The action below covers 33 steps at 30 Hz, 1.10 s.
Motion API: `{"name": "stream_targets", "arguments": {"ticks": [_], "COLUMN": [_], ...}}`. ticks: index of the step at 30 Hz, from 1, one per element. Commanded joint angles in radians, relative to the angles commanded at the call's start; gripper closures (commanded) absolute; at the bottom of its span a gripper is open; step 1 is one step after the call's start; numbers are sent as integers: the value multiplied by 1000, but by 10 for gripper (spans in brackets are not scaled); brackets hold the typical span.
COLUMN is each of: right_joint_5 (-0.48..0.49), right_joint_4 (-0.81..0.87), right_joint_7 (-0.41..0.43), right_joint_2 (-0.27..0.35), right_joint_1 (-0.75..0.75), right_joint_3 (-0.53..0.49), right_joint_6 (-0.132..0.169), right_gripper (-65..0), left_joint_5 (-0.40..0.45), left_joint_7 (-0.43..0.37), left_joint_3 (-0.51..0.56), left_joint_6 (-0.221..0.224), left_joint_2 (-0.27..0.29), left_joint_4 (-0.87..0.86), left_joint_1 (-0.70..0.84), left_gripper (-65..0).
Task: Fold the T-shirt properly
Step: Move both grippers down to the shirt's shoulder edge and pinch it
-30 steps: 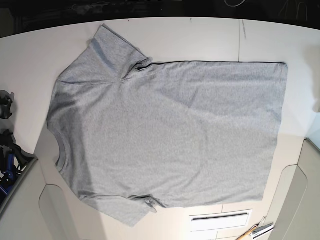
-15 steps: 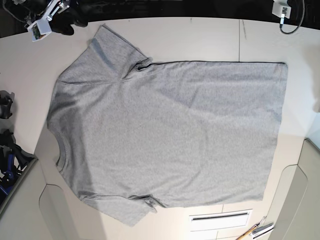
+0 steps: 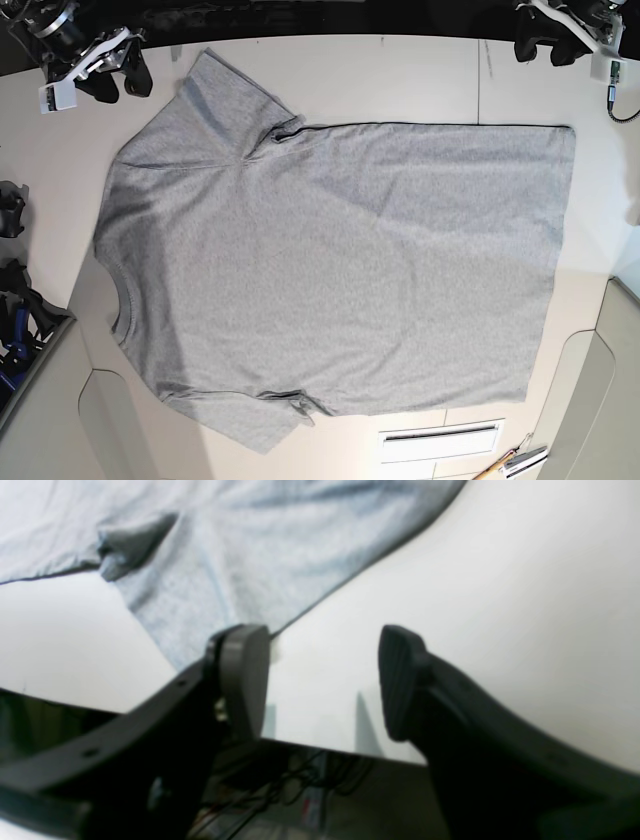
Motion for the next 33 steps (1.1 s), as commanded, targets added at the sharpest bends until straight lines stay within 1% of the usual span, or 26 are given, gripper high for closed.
{"name": "stream_targets", "arguments": {"ticks": [3, 4, 6, 11, 17, 19, 22, 26, 30, 33], "right_joint_5": [3, 4, 10, 10, 10, 11, 10, 9, 1, -14], "right_joint_4": [-40, -51, -75, -112, -112, -112, -112, -112, -112, -113], "right_joint_7": [-2, -3, -3, -3, -3, -3, -3, -2, 0, 1], "right_joint_2": [-11, -15, -28, -53, -82, -92, -107, -107, -111, -136], "right_joint_1": [18, 22, 30, 54, 62, 63, 66, 79, 88, 101], "right_joint_3": [-19, -27, -43, -88, -93, -94, -100, -122, -157, -170], "right_joint_6": [5, 13, 17, 24, 24, 24, 24, 24, 23, 20], "right_gripper": [-344, -344, -344, -344, -344, -344, -344, -344, -344, -344], "left_joint_5": [30, 42, 53, 61, 51, 28, 29, 33, 34, 49], "left_joint_7": [-2, -3, -11, -17, -17, -16, -18, -19, -31, -32], "left_joint_3": [0, 0, 0, 0, 0, 2, 10, 15, 56, 86], "left_joint_6": [32, 34, 51, 53, 53, 45, 46, 46, 46, 47], "left_joint_2": [-19, -27, -47, -104, -149, -152, -151, -156, -156, -153], "left_joint_4": [-11, -22, -58, -213, -397, -436, -483, -547, -588, -608], "left_joint_1": [-51, -71, -108, -226, -352, -382, -412, -450, -468, -496], "left_gripper": [-439, -439, -439, -439, -439, -439, -439, -439, -439, -439]}}
